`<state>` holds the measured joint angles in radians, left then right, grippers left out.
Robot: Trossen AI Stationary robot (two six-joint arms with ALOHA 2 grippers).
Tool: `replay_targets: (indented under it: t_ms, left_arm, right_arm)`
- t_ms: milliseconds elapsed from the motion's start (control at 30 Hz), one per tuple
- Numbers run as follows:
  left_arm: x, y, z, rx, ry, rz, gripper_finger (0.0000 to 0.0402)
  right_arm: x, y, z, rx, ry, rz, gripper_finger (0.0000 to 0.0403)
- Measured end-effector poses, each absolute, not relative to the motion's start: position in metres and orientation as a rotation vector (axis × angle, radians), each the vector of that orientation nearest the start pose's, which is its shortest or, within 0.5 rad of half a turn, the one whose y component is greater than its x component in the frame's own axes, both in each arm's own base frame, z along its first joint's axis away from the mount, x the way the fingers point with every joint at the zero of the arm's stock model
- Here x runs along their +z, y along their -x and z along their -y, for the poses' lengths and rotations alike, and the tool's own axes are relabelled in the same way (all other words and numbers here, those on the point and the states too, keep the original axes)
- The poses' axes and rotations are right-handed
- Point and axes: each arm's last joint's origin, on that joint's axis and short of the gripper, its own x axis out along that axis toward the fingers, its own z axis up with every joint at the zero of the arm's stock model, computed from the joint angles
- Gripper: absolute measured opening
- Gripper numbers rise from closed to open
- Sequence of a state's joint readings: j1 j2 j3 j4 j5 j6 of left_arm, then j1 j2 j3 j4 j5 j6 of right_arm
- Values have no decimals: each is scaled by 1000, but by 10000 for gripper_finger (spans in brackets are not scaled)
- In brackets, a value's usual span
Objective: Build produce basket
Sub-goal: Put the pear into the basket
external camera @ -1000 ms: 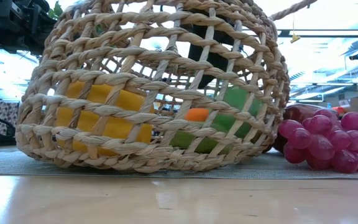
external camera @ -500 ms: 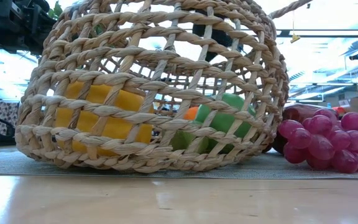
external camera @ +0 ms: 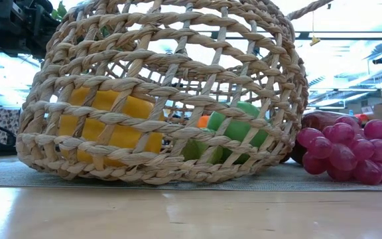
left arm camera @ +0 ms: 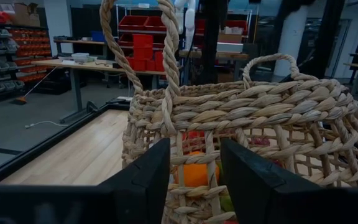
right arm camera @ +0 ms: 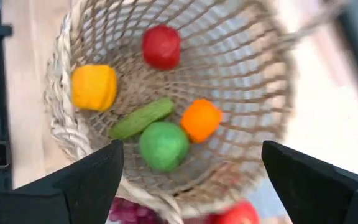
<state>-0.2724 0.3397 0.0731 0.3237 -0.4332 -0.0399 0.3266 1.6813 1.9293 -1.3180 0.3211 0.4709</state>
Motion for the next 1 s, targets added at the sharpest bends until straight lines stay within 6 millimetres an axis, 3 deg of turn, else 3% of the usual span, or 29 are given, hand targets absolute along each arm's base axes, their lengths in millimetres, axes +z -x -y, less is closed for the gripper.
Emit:
replay_targets:
  t_ms: [167,367,733,1000]
  left_arm:
    - [190,-116,20,160,60,57,145]
    - [190,-116,20,160,59,57,150]
    - [190,-116,20,159,59,57,147]
    - [190,-116,20,160,60,57,147]
  right_arm:
    - [422,-264,-103,-283,-73,-868,384]
    - [417,-220,-105,-305,-139,-836,384]
    - [353,-155,-85,-477,-334,-977,384]
    - [299,-136,-76,-634,-416,-1112,384]
